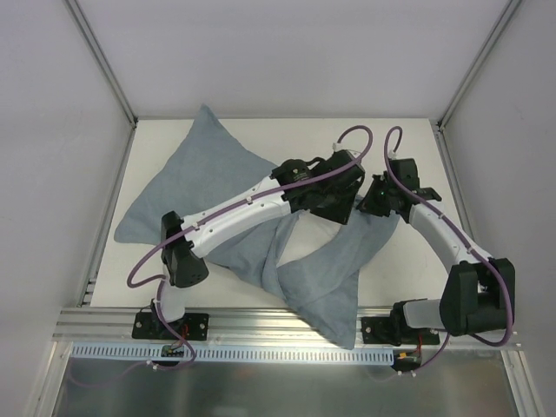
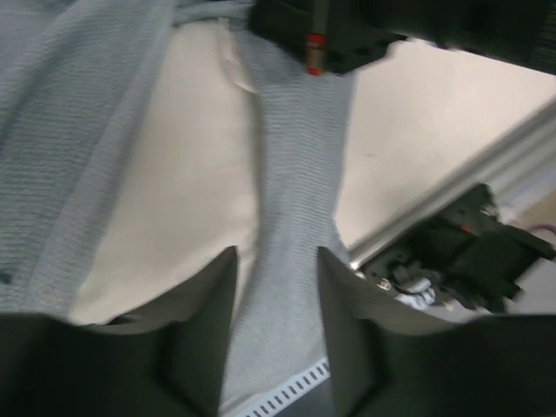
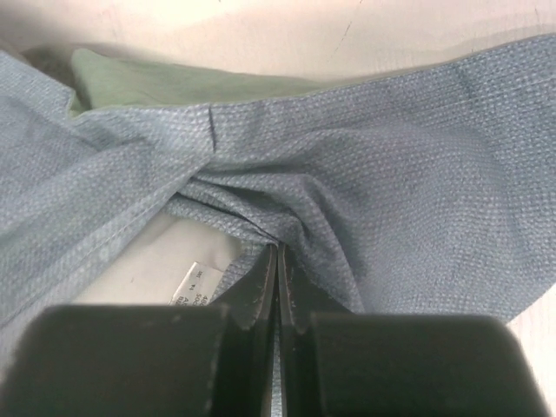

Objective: Remove the pillowcase from the pillow

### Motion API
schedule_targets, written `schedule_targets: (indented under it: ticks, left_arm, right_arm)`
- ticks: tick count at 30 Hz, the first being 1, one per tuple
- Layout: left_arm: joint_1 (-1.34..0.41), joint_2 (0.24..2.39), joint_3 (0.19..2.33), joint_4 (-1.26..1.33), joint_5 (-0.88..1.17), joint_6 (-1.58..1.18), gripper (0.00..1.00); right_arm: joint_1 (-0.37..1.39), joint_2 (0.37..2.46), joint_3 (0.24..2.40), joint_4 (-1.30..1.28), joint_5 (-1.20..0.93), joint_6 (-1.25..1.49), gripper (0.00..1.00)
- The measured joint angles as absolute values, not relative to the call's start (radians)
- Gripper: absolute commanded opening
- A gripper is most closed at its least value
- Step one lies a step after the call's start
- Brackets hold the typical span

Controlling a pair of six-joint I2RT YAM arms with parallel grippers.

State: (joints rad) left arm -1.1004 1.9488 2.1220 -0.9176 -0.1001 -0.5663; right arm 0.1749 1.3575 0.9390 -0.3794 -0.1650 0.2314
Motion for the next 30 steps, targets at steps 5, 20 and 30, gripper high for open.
schedule_targets:
  ticks: [5, 20, 30]
  left_arm:
    - [-1.096, 2.005, 2.122, -1.000, -0.222, -0.615, 0.54]
    - [-1.103, 2.135, 2.115, -1.018, -0.293, -0.667, 0.99]
    - [-1.068, 2.194, 2.075, -1.000, -0.279, -0.699, 0.00]
  right_arm:
    - [0.176, 1.294, 0.897, -0.384, -0.165, 0.231, 0.01]
    - [0.179, 1.161, 0.785, -0.413, -0.150, 0.217, 0.01]
    - [0.180, 1.028, 0.737, -0.434, -0.092, 0.199, 0.01]
